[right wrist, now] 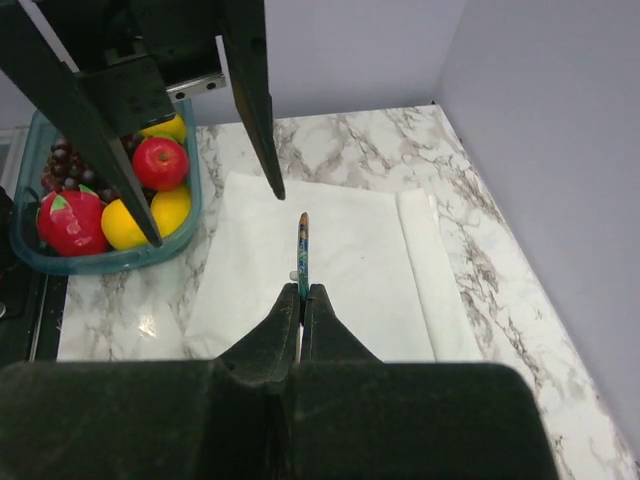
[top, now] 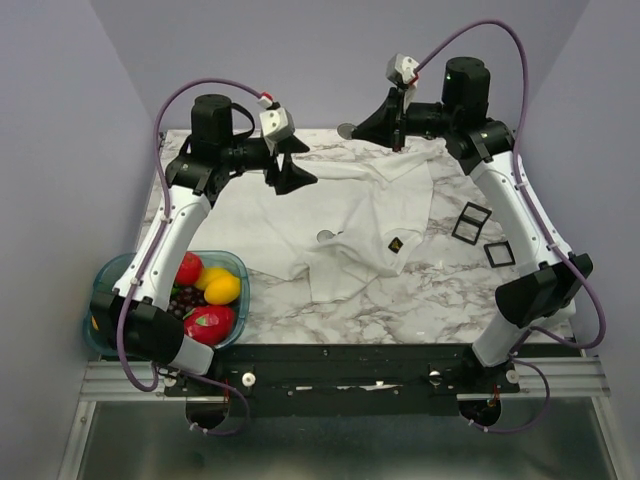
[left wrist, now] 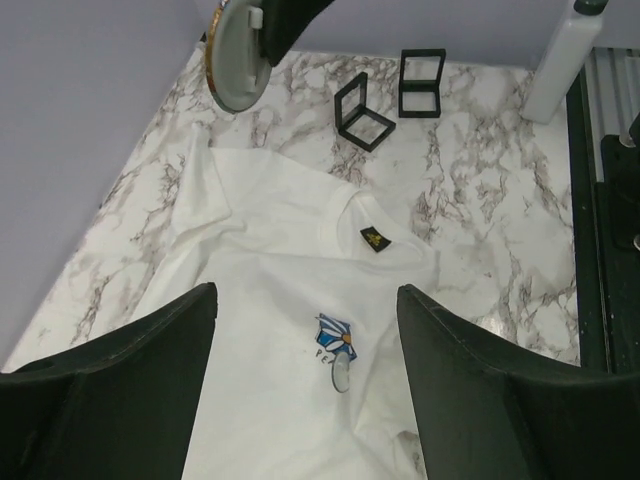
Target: Remove the brooch from the garment
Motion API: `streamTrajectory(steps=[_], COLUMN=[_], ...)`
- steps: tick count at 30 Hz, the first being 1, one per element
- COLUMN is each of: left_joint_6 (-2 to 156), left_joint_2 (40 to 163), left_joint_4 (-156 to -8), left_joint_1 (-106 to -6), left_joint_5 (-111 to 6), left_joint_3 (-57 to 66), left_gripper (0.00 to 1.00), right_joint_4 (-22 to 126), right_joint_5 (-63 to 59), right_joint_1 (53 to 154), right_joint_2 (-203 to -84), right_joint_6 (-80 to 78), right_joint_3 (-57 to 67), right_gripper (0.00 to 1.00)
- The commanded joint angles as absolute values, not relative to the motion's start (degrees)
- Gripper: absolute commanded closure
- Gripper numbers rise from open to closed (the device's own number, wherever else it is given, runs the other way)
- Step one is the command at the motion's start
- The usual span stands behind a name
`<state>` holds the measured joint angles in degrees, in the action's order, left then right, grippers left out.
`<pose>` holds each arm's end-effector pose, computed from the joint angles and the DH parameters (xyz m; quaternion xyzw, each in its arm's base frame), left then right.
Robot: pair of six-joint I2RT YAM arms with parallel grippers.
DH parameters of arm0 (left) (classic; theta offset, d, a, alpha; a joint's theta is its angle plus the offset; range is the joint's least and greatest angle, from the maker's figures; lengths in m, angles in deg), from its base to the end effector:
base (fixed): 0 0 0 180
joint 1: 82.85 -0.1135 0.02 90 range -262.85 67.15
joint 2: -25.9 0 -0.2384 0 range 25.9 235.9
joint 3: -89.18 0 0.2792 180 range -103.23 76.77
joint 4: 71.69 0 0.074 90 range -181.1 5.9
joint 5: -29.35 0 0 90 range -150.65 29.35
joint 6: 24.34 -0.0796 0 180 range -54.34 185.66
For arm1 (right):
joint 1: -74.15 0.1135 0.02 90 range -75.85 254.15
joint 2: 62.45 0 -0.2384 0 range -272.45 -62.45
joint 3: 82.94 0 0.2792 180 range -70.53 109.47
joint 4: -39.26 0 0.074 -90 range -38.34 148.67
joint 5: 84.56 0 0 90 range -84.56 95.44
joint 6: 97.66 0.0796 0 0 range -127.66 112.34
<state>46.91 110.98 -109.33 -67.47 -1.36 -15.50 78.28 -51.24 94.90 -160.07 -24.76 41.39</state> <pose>0.3401 -0.1645 0.4092 0.4842 0.5871 -0.3851 0.5222 0.3655 0.2096 0.4502 -0.5040 0.5519 0.3871 0.5400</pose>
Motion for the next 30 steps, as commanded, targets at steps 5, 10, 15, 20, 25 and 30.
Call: streamTrajectory(steps=[5,10,15,20,25,30], left_joint_6=[47.62,48.52,40.88,41.92,44.21,44.65], left_joint_2=[111.24,116.33,119.06,120.55,122.66,122.67], left_joint_4=[-104.85,-102.29,-106.68,-106.60,-106.60,-106.95], left_joint_1=[-67.38,-67.12,-67.12,-66.94,-66.50,-66.24], left_joint_5=[-11.23,-14.06,-15.99,-16.26,-15.38,-15.73], left_joint_3=[-4.27,-4.26,-5.23,-5.93,-8.13,-8.66], left_gripper=[0.19,0.20,0.19,0.19,0.01,0.01], right_joint_4=[86.89,94.37,98.86,99.48,94.13,89.81], right_joint_5=[-45.03,-34.75,-17.52,-6.54,0.77,8.60], right_joint_1=[92.79,88.74,82.44,77.85,74.51,74.41], right_joint_2=[-155.62,-151.05,-149.55,-152.35,-157.19,-159.74], right_joint_6=[-36.03,-45.17,-56.16,-60.91,-61.80,-66.45], right_joint_3=[29.26,20.11,7.81,4.54,2.60,0.93], right_gripper=[1.00,1.00,1.00,1.00,1.00,1.00])
